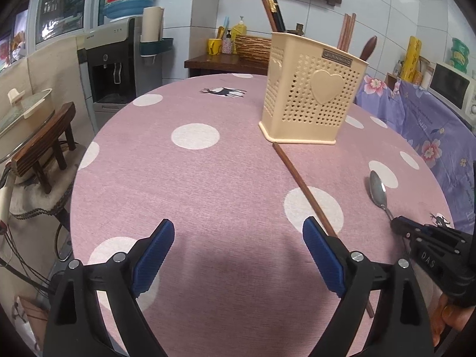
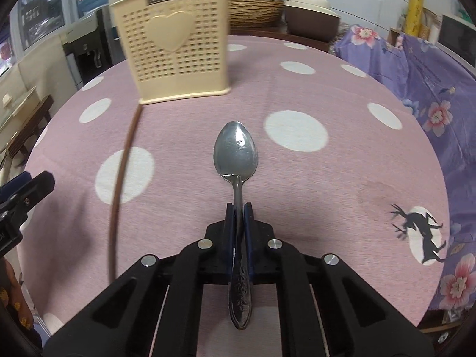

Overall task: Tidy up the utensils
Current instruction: 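Close the right tool on the metal spoon handle while the left tool grasps the brown chopstick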

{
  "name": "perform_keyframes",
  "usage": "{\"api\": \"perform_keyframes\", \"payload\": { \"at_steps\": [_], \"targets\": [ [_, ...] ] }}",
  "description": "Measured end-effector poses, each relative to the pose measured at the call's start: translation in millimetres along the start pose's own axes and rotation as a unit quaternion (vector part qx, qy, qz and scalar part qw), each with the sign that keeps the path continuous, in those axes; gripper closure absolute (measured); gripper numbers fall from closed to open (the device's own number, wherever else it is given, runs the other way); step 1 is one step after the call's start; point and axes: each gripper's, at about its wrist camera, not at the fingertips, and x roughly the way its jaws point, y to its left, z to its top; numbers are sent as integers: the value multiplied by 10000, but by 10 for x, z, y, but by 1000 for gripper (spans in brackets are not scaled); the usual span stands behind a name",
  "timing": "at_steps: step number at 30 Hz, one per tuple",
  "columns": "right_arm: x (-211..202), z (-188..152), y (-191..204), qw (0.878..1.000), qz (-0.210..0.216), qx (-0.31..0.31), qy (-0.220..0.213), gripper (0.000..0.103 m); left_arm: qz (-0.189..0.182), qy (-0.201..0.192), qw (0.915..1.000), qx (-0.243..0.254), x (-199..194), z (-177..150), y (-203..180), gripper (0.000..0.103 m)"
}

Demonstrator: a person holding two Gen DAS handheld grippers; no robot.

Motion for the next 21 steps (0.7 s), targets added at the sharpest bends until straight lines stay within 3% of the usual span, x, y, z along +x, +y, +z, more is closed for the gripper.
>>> {"api": "perform_keyframes", "payload": {
  "at_steps": [5,7,8,9,15,18,19,21],
  "targets": [
    [-18,-21,-129,9991,389,148,-45,91,-186,90,9997,156,52,-5,-190,11],
    [-28,-11,-188,9982,514,296,-76,71,-247,120,9991,315,81,14,-290,10],
    [-50,-4,-223,9978,523,363,-159,48,-263,144,9989,369,98,24,-333,8],
    [-75,0,-250,9977,497,398,-238,42,-267,171,9987,404,117,37,-369,7],
    [-137,25,-383,9974,430,480,-334,42,-234,474,9977,419,346,236,-478,7],
    [-130,14,-422,9973,431,497,-322,42,-15,548,9976,432,480,379,-539,8],
    [-125,16,-425,9973,436,496,-312,42,49,588,9971,482,531,415,-576,11],
    [-124,18,-428,9974,446,475,-309,42,62,722,9962,493,651,474,-632,32]
  ]
}}
